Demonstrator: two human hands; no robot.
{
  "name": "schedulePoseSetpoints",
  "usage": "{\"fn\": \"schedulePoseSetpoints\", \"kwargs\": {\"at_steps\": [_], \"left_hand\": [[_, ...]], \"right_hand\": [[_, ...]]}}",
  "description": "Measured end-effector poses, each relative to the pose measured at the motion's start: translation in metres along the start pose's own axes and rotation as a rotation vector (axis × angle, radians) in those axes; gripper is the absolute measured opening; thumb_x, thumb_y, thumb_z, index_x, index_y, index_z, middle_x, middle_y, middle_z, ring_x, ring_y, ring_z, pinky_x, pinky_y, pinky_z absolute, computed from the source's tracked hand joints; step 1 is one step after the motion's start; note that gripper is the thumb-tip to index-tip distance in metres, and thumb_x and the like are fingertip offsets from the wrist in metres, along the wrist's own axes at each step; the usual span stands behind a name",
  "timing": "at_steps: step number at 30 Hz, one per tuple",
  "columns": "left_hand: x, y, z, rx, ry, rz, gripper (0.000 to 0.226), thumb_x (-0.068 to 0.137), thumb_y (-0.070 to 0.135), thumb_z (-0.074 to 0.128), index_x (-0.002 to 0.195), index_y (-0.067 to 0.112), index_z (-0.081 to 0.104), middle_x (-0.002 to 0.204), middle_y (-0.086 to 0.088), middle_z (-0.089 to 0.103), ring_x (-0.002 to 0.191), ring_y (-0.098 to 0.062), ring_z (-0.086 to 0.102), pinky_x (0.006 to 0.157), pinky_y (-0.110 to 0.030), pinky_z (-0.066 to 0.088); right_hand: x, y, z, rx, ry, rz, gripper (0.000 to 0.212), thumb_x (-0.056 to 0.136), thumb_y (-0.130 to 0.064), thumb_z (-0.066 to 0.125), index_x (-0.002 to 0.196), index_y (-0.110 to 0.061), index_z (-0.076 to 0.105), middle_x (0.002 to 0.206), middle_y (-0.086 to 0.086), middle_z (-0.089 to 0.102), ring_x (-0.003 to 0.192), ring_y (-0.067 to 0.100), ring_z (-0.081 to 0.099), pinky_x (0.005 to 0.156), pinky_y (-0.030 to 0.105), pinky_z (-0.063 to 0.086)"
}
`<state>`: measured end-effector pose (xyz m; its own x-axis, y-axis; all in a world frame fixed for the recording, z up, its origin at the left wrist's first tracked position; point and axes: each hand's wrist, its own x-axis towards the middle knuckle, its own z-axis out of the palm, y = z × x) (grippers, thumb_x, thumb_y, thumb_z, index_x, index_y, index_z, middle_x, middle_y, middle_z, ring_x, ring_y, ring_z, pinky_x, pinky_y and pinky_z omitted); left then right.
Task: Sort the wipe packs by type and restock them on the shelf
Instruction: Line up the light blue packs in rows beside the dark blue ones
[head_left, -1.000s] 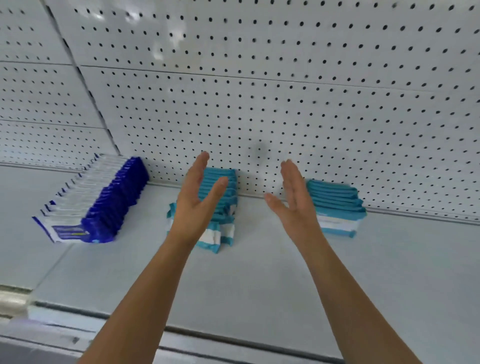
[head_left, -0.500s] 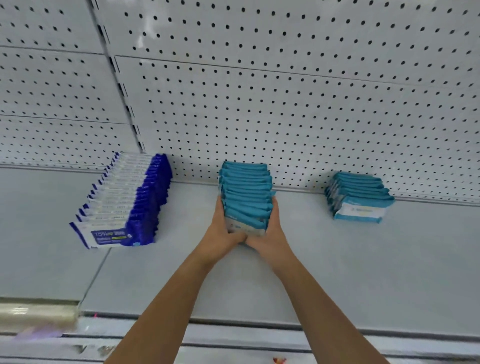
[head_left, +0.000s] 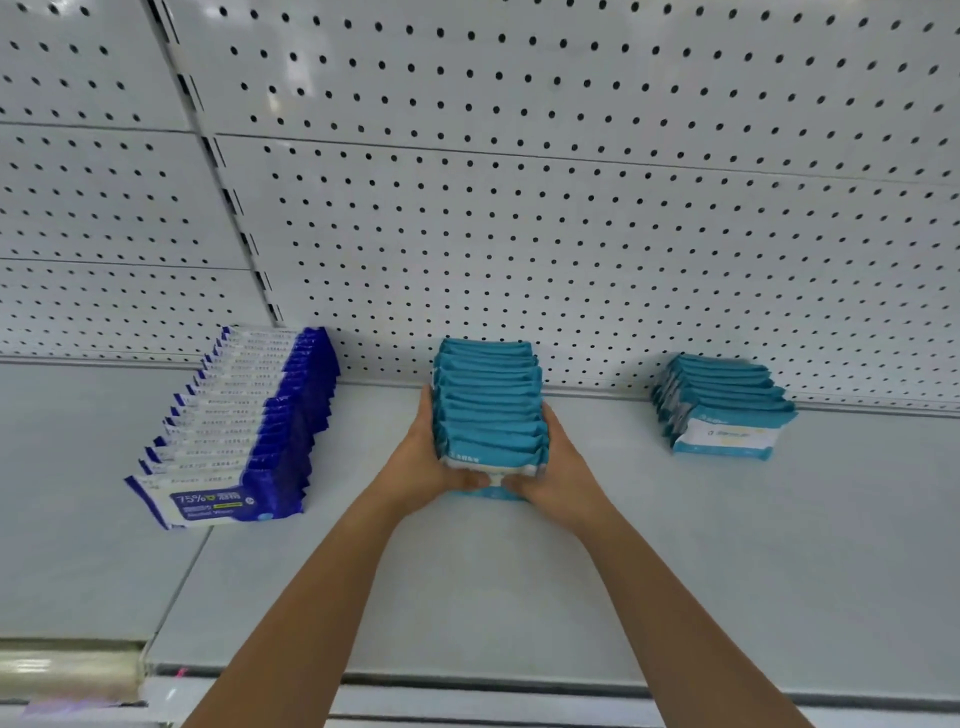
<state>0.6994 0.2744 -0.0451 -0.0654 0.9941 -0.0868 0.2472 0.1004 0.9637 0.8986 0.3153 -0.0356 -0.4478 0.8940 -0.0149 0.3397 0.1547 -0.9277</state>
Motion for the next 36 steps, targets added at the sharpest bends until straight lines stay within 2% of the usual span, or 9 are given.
{"fn": "schedulePoseSetpoints", "kwargs": {"at_steps": [7,10,14,16,24,29,30,33,36], "left_hand": [[0.005,-0.002,0.002,0.044,0.014,0.108,0.117,0.052,0.016,0.100,0.149,0.027,0.035,0.141,0.004,0.057,0.131,-0.017,0.054,0.105,-0.048,0.050],[0.013,0.003,-0.008,0.256,0.038,0.100,0.151,0.035,0.057,0.099,0.157,0.033,0.012,0.157,0.008,0.034,0.147,-0.013,0.032,0.117,-0.047,0.037],[0.017,0.004,-0.014,0.139,-0.104,0.105,0.138,0.050,0.019,0.101,0.145,0.054,0.007,0.146,0.015,0.045,0.136,-0.001,0.046,0.109,-0.026,0.044],[0.019,0.001,-0.015,0.127,-0.112,0.102,0.146,0.052,0.021,0.101,0.145,0.058,-0.004,0.146,0.025,0.042,0.134,0.005,0.045,0.107,-0.019,0.043],[0.033,-0.007,-0.023,0.319,-0.098,0.058,0.164,0.038,0.066,0.094,0.146,0.052,-0.029,0.137,0.042,0.044,0.141,-0.009,0.040,0.120,-0.048,0.030],[0.031,-0.012,-0.015,0.283,-0.033,0.061,0.164,0.038,0.062,0.096,0.149,0.052,-0.023,0.143,0.031,0.045,0.143,-0.013,0.036,0.120,-0.047,0.029],[0.031,-0.010,-0.013,0.294,-0.023,0.043,0.164,0.038,0.062,0.096,0.148,0.052,-0.024,0.144,0.028,0.044,0.143,-0.012,0.034,0.121,-0.046,0.027],[0.028,-0.006,-0.011,0.364,-0.002,0.062,0.159,0.038,0.069,0.090,0.151,0.049,-0.020,0.149,0.028,0.039,0.139,0.012,0.023,0.124,-0.032,0.010],[0.022,0.003,-0.011,0.442,0.035,0.073,0.152,0.030,0.084,0.076,0.146,0.054,-0.017,0.162,0.022,0.015,0.143,0.015,0.007,0.121,-0.029,0.001]], "right_hand": [[0.003,0.005,0.002,0.050,0.021,-0.046,0.082,0.087,-0.010,0.074,0.151,-0.029,0.027,0.136,-0.028,0.049,0.124,-0.011,0.050,0.104,0.012,0.042],[0.010,0.009,-0.001,-0.041,-0.032,-0.045,0.114,0.068,-0.015,0.090,0.151,-0.036,0.014,0.137,-0.022,0.050,0.128,0.000,0.051,0.113,0.034,0.041],[0.023,0.017,-0.010,-0.165,-0.122,0.001,0.146,0.049,-0.051,0.095,0.152,-0.050,-0.009,0.152,-0.025,0.037,0.144,0.006,0.035,0.120,0.057,0.020],[0.029,0.019,-0.013,-0.148,-0.122,-0.001,0.151,0.046,-0.059,0.095,0.152,-0.049,-0.012,0.154,-0.025,0.033,0.145,0.005,0.031,0.121,0.055,0.019],[0.044,0.014,-0.015,-0.267,-0.166,-0.046,0.152,0.050,-0.060,0.091,0.154,-0.038,-0.017,0.152,-0.036,0.024,0.139,-0.021,0.015,0.125,0.048,0.003],[0.042,0.013,-0.022,-0.062,-0.179,-0.040,0.125,0.056,-0.018,0.098,0.140,-0.057,0.013,0.136,-0.031,0.048,0.124,-0.015,0.048,0.102,0.010,0.040],[0.043,0.012,-0.023,-0.064,-0.174,-0.026,0.126,0.055,-0.022,0.099,0.140,-0.059,0.013,0.136,-0.031,0.049,0.125,-0.014,0.048,0.105,0.014,0.040],[0.044,0.013,-0.021,-0.190,-0.148,-0.018,0.137,0.053,-0.055,0.093,0.154,-0.048,0.001,0.148,-0.032,0.039,0.139,-0.013,0.030,0.124,0.047,0.016],[0.035,0.015,-0.017,-0.309,-0.070,0.034,0.141,0.049,-0.070,0.086,0.154,-0.046,-0.006,0.150,-0.032,0.036,0.134,-0.023,0.021,0.125,0.041,-0.008]]}}
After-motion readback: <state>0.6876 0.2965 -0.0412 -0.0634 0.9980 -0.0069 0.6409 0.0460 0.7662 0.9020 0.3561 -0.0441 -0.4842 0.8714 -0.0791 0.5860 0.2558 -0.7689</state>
